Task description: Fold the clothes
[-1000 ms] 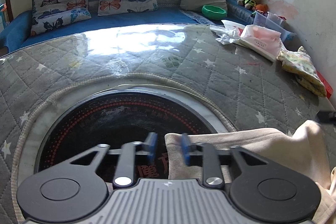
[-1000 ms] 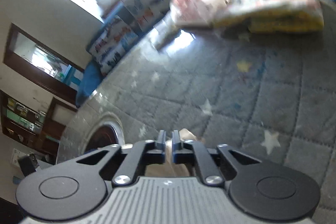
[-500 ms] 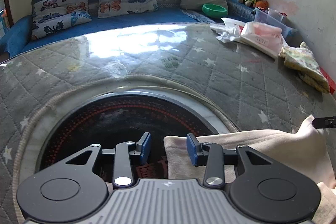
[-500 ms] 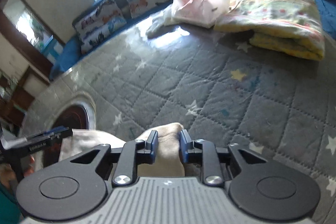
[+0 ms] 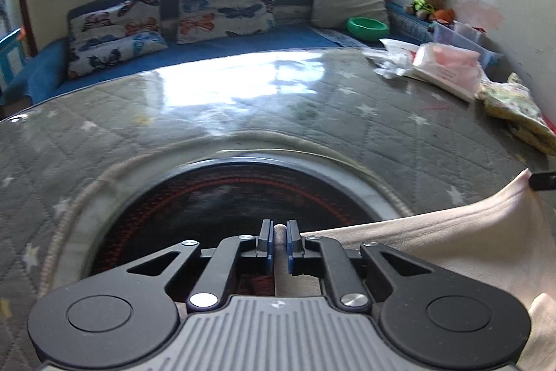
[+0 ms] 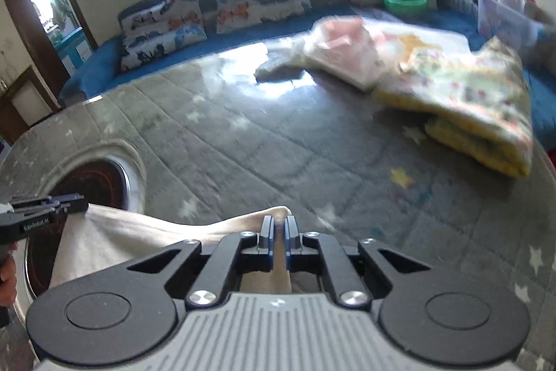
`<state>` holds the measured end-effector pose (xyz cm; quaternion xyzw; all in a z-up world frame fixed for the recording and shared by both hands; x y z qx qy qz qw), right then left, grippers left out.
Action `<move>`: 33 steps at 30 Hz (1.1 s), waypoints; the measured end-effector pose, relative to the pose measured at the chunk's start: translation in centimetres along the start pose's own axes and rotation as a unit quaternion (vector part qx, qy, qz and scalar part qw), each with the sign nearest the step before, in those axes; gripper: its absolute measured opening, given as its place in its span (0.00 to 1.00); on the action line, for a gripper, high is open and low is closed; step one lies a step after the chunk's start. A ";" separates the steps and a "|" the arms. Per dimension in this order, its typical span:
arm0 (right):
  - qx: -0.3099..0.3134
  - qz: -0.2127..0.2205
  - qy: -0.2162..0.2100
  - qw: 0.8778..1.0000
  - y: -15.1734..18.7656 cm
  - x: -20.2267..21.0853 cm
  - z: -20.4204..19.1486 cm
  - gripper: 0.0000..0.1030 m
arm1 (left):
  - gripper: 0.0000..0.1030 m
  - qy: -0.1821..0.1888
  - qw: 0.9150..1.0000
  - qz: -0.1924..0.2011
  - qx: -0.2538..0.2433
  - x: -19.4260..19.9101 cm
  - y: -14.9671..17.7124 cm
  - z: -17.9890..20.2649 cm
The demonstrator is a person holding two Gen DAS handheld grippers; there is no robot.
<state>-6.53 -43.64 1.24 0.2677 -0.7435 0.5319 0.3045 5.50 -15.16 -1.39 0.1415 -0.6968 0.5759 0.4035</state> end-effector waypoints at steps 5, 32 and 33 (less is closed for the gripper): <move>0.020 0.027 -0.012 0.999 -2.3 -1.2 -3.2 0.06 | 0.08 -0.037 0.999 0.007 0.034 0.8 -0.4 -4.2; 0.402 -0.018 -0.022 0.915 7.2 -0.2 -15.5 0.40 | 0.53 0.070 0.993 0.019 -0.091 10.2 5.0 1.9; 0.403 -0.019 -0.020 0.915 7.4 -0.5 -15.4 0.39 | 0.53 0.079 0.991 0.014 -0.104 10.3 5.7 3.1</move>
Point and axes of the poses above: each gripper's, at about its wrist camera, not at the fingertips, and x roughly against the way its jaws point, z to its right, y to its underside, the point moved 5 cm from there along -x, roughly the way its jaws point, and after that the axes turned 4 degrees about -y, right-handed, at the moved point
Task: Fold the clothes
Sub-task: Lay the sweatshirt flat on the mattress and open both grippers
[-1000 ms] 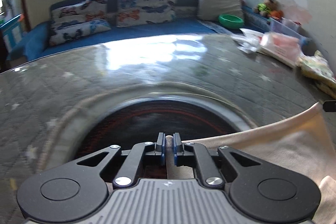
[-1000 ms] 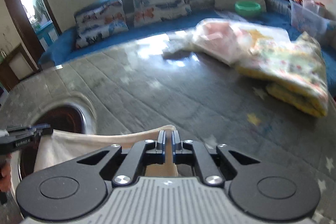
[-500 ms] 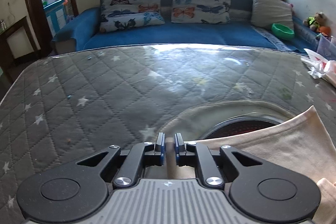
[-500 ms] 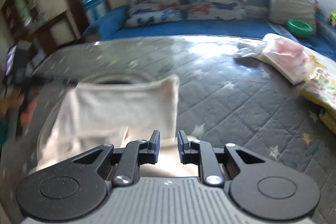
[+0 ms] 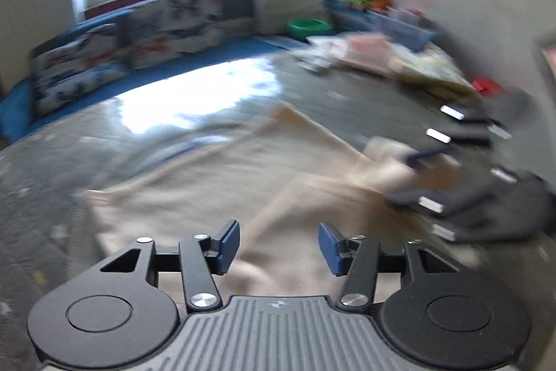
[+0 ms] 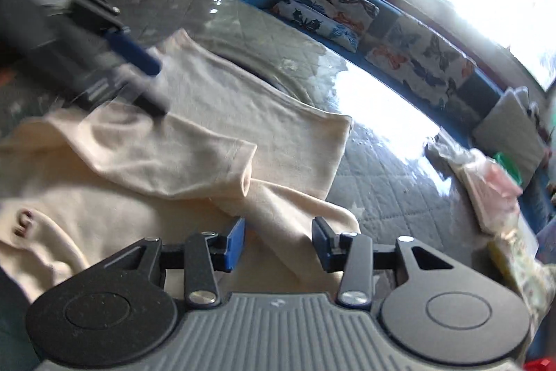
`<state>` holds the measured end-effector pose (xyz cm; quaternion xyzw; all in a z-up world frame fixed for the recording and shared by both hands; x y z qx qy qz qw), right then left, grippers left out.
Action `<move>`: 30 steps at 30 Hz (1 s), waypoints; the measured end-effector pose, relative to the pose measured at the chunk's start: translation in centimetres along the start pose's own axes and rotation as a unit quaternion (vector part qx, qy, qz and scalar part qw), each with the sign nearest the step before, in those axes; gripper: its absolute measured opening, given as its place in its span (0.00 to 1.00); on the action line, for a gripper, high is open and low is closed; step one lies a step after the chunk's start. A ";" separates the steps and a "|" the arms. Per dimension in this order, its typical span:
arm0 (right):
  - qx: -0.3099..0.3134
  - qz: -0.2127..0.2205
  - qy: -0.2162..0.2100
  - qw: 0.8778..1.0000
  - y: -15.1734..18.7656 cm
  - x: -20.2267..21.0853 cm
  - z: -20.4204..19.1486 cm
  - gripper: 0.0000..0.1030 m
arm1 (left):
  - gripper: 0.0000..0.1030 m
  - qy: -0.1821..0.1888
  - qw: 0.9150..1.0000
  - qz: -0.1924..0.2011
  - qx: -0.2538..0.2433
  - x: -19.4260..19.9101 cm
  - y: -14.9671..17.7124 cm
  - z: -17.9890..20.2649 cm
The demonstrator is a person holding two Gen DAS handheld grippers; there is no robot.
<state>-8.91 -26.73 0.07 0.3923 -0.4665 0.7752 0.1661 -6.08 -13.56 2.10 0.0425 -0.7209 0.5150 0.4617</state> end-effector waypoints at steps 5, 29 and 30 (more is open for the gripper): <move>-0.044 0.008 0.001 0.999 0.3 -0.1 0.7 0.14 | 0.53 0.006 0.999 -0.012 -0.041 -1.6 0.8 4.1; -0.356 0.001 0.196 0.914 14.0 8.4 13.7 0.23 | 0.03 -0.019 0.997 0.025 0.074 -1.5 -0.2 0.5; -0.357 0.004 0.193 0.914 14.1 8.8 13.5 0.26 | 0.03 -0.024 0.995 0.034 0.087 -0.7 -0.2 -0.2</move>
Point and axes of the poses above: each gripper's, at about its wrist camera, not at the fingertips, and x roughly against the way its jaws point, z to its right, y to its underside, the point moved 5 cm from there along -x, roughly the way its jaws point, and after that the axes turned 4 degrees about -y, right-handed, at the moved point
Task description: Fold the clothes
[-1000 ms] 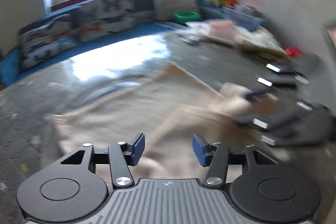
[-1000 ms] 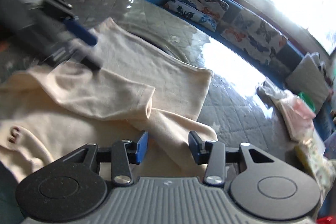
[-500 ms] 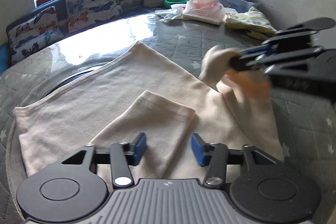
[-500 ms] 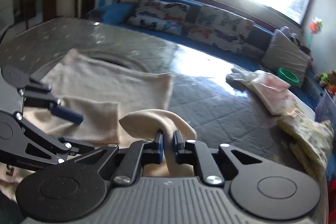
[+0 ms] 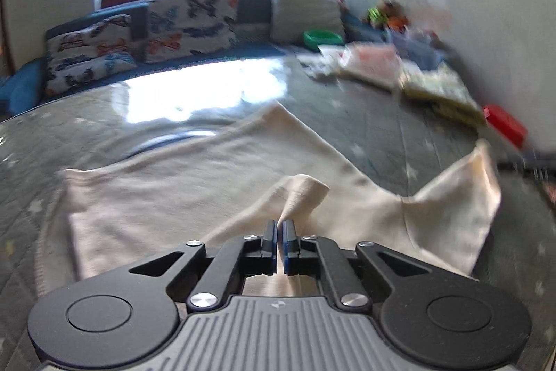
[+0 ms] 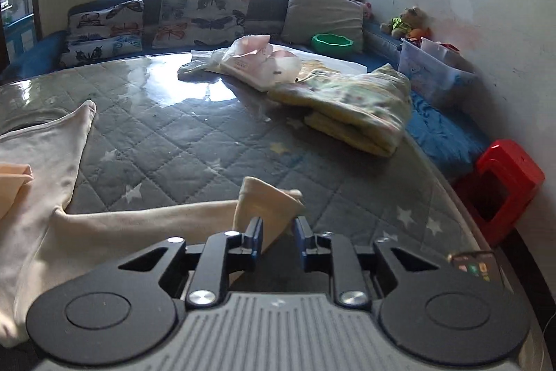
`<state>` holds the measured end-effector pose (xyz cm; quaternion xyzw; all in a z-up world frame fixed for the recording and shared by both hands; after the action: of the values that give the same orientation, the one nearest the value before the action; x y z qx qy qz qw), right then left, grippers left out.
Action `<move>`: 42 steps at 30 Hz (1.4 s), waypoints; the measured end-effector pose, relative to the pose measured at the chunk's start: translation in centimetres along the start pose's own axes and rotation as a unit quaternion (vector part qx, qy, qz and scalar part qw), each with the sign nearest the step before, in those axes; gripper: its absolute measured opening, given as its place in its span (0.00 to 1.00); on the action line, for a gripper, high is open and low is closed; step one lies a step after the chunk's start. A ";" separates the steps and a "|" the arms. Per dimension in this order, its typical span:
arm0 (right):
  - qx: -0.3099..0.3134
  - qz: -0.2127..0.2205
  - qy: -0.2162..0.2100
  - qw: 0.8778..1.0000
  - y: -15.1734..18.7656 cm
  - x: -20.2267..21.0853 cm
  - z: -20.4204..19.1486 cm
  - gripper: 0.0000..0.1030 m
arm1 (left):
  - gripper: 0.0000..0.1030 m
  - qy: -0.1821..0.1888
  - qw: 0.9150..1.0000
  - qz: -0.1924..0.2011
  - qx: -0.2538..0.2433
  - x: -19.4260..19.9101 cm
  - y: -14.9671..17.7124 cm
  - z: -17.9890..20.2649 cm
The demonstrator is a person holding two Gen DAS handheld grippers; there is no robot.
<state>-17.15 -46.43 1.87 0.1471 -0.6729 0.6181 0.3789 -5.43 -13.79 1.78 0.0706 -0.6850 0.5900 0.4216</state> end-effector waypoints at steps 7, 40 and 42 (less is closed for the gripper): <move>0.052 0.025 -0.066 0.996 0.1 2.8 -5.0 0.41 | 0.03 -0.043 0.991 0.076 0.099 7.4 -0.2 -6.3; 0.089 -0.014 -0.174 0.981 4.6 1.6 -11.4 0.69 | 0.41 -0.005 0.994 -0.049 -0.099 -4.7 0.6 5.7; 0.093 -0.011 -0.174 0.980 4.8 1.5 -11.6 0.73 | 0.32 -0.003 0.994 -0.052 -0.093 -5.0 0.6 5.4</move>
<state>-17.54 -34.11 -1.08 0.2947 -0.6663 0.6387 0.2475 -5.28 -20.34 -1.73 0.0681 -0.7335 0.5006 0.4547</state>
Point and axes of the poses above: each gripper's, at about its wrist camera, not at the fingertips, and x roughly against the way its jaws point, z to its right, y to its underside, the point moved 5 cm from there along -x, roughly the way its jaws point, and after that the axes turned 4 degrees about -y, right-handed, at the moved point
